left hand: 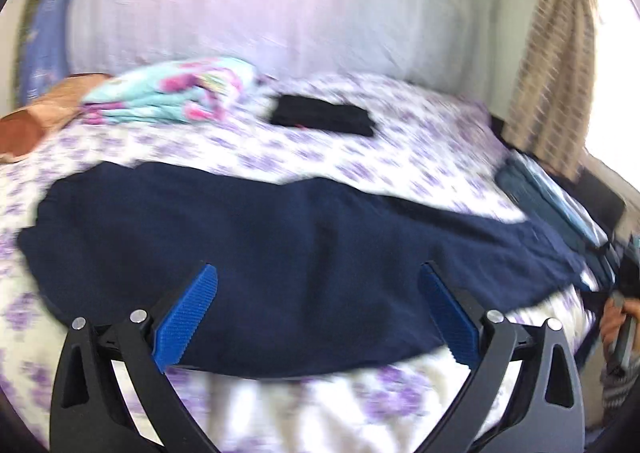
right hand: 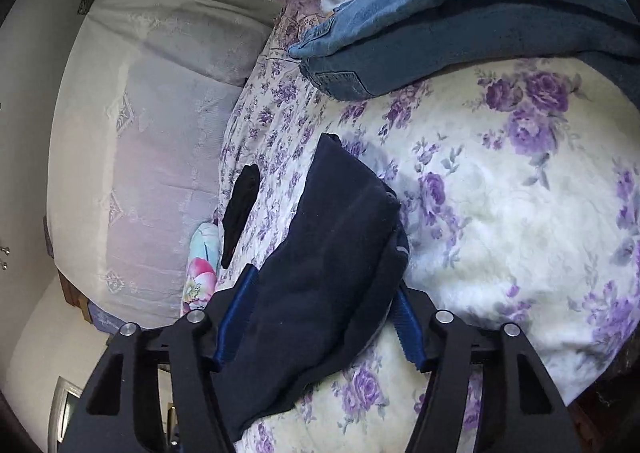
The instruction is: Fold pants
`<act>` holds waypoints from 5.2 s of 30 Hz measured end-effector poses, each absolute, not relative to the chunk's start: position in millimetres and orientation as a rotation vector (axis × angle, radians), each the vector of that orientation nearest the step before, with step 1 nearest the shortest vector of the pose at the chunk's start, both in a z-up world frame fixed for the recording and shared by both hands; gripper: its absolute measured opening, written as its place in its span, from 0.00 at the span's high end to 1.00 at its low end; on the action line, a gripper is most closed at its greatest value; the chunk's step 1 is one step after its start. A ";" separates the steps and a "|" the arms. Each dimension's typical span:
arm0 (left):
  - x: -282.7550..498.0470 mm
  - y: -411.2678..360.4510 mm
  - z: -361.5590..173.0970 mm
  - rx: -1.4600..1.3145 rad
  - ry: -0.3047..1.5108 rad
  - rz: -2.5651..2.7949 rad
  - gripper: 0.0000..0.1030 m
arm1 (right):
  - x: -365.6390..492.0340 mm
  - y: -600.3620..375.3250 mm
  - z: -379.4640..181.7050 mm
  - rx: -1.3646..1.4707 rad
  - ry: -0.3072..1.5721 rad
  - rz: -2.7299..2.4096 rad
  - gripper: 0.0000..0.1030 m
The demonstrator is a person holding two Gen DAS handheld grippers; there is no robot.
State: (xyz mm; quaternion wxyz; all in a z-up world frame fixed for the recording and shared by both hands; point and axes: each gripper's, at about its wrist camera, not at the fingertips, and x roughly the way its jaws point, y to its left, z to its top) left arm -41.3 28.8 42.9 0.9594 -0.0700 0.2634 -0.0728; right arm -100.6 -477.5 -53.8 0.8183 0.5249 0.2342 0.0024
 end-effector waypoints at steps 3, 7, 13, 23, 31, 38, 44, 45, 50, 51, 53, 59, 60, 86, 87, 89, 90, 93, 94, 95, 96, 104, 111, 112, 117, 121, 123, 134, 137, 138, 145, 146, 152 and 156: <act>-46.5 72.0 49.9 -0.204 0.523 -0.064 0.05 | -100.7 -481.4 -64.0 1.107 0.490 -0.029 0.76; -48.2 137.4 47.9 -0.294 0.529 0.115 0.05 | -103.0 -482.2 -59.1 1.092 0.430 -0.014 0.82; -70.3 236.1 27.0 -0.637 0.525 0.236 0.05 | -65.9 -381.3 57.0 0.465 0.340 0.050 0.83; -87.5 273.3 12.1 -0.753 0.513 0.246 0.05 | -18.4 -95.4 -3.1 -0.542 0.482 0.365 0.83; -82.9 266.8 6.6 -0.705 0.526 0.253 0.05 | -47.2 -70.4 -5.4 -0.701 0.391 0.310 0.84; -81.4 262.1 6.3 -0.673 0.527 0.262 0.05 | -36.4 -49.0 -30.2 -0.780 0.507 0.367 0.74; -87.7 261.1 15.8 -0.688 0.513 0.232 0.05 | -38.7 -154.8 56.2 -0.111 0.603 0.624 0.46; -90.0 256.9 21.6 -0.692 0.498 0.209 0.05 | -28.4 -185.6 65.2 0.043 0.634 0.633 0.45; -71.4 177.2 65.6 -0.506 0.548 -0.052 0.05 | 14.3 -296.4 67.6 0.509 0.724 0.567 0.43; -63.6 152.4 70.8 -0.457 0.576 -0.121 0.05 | 20.3 -307.9 64.9 0.548 0.735 0.560 0.42; -47.1 92.2 75.4 -0.349 0.632 -0.285 0.05 | 35.1 -319.0 57.6 0.604 0.757 0.577 0.42; 5.8 -51.1 53.3 -0.157 0.774 -0.524 0.05 | 65.9 -320.9 19.0 0.795 0.840 0.620 0.39; 17.0 -63.3 42.5 -0.145 0.820 -0.523 0.05 | 76.7 -323.1 13.5 0.791 0.857 0.593 0.39; 20.0 -155.9 48.7 0.023 0.787 -0.648 0.05 | 63.5 -339.4 -9.5 0.932 0.899 0.706 0.33; 25.3 -164.9 41.7 0.031 0.808 -0.631 0.05 | 65.5 -341.4 -10.9 0.956 0.908 0.718 0.33; 37.7 -172.4 16.6 0.003 0.920 -0.603 0.05 | 70.5 -343.9 -14.3 0.984 0.932 0.740 0.33; 36.3 -171.4 9.7 -0.008 0.920 -0.598 0.05 | 74.2 -343.0 -16.7 0.981 0.948 0.737 0.33; 15.9 -177.4 4.6 0.096 0.871 -0.563 0.05 | 88.7 -343.8 -23.8 0.974 0.926 0.711 0.33; 9.3 -178.8 4.0 0.123 0.863 -0.556 0.05 | 96.3 -346.5 -25.1 0.976 0.898 0.686 0.33; 6.2 -179.1 3.0 0.141 0.858 -0.553 0.05 | 101.9 -348.2 -26.0 0.992 0.887 0.689 0.33; 4.5 -178.3 2.4 0.154 0.852 -0.553 0.05 | 106.3 -351.4 -27.1 1.024 0.871 0.689 0.33; -5.0 -150.3 22.4 0.005 0.778 -0.650 0.05 | 79.0 -365.3 -20.6 0.946 0.867 0.617 0.26; -10.0 -145.6 24.1 0.058 0.802 -0.617 0.05 | 78.9 -367.2 -15.9 0.865 0.790 0.466 0.32; -10.4 -135.8 27.5 0.033 0.787 -0.594 0.05 | 70.6 -362.5 -2.1 0.828 0.760 0.488 0.29; 5.5 -54.5 23.2 -0.219 0.853 -0.439 0.05 | 59.9 -312.4 37.7 0.736 0.760 0.673 0.17; 0.0 -4.2 5.3 -0.379 0.895 -0.430 0.05 | 84.0 -258.8 17.3 0.781 0.890 0.731 0.09; -10.7 6.9 11.7 -0.359 0.858 -0.381 0.05 | 97.7 -242.6 5.6 0.741 0.922 0.652 0.07; -61.1 186.9 38.8 -0.603 0.671 0.069 0.05 | 69.6 -199.1 41.7 0.612 0.789 0.714 0.06; -68.3 232.2 22.4 -0.740 0.683 0.152 0.05 | 77.7 -168.8 12.5 0.476 0.863 0.714 0.05; -67.3 243.1 15.5 -0.773 0.702 0.165 0.05 | 80.2 -166.6 0.1 0.461 0.874 0.687 0.05; -35.7 255.7 8.0 -0.733 0.755 0.130 0.05 | 73.0 -159.4 16.9 0.413 0.854 0.774 0.04; -26.4 254.6 4.4 -0.721 0.775 0.135 0.05 | 75.5 -162.2 20.4 0.457 0.861 0.794 0.04; -9.3 249.4 1.6 -0.665 0.727 0.191 0.05 | 76.1 -169.1 6.0 0.462 0.849 0.748 0.04; -17.5 257.9 3.4 -0.701 0.698 0.229 0.37 | 63.9 -158.8 1.6 0.338 0.769 0.745 0.04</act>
